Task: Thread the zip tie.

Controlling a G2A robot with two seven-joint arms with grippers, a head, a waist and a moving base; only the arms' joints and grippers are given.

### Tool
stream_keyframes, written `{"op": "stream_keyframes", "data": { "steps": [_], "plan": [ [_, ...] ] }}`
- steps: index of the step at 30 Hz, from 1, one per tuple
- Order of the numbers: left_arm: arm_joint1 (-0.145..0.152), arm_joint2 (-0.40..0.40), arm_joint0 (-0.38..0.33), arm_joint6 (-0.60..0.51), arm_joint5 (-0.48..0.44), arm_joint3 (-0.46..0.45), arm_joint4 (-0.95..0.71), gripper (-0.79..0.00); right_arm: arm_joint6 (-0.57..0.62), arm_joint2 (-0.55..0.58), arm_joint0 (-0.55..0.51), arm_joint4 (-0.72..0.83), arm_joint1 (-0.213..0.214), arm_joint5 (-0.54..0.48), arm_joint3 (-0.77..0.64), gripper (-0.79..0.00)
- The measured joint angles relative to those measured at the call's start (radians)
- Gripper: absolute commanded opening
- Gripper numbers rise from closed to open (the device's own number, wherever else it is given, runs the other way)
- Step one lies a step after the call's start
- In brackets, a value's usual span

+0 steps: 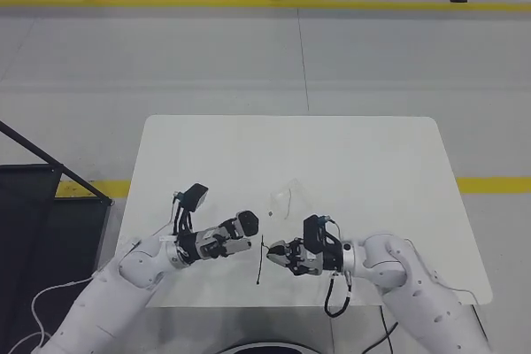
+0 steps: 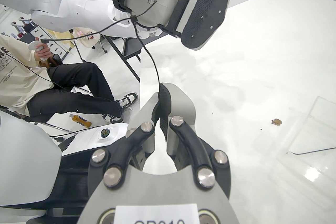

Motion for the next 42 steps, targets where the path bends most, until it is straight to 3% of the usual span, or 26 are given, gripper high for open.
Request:
{"op": "stream_keyframes", "data": {
  "steps": [2, 6, 16, 24, 29, 42],
  "plan": [
    [0.002, 0.009, -0.011, -0.046, 0.013, 0.005, -0.043, -0.394, 0.005, -0.01, 0.011, 0.009, -0.002, -0.004, 0.014, -0.785],
    [0.004, 0.016, -0.032, -0.111, 0.026, 0.023, -0.107, -0.44, 0.015, -0.025, 0.031, 0.03, -0.006, -0.011, 0.039, -0.785],
    [-0.005, 0.039, -0.059, -0.157, 0.054, 0.047, -0.12, -0.477, 0.026, -0.039, 0.044, 0.049, -0.006, -0.018, 0.056, -0.785],
    [-0.011, 0.045, -0.068, -0.16, 0.055, 0.055, -0.114, -0.61, 0.03, -0.042, 0.046, 0.051, -0.004, -0.019, 0.057, -0.785],
    [-0.014, 0.045, -0.069, -0.16, 0.054, 0.057, -0.111, -0.785, 0.034, -0.044, 0.048, 0.054, -0.003, -0.019, 0.059, -0.785],
    [-0.016, 0.011, -0.054, -0.116, 0.048, 0.063, -0.069, -0.785, -0.014, -0.044, 0.04, 0.097, 0.005, -0.034, 0.039, -0.785]
  ]
}}
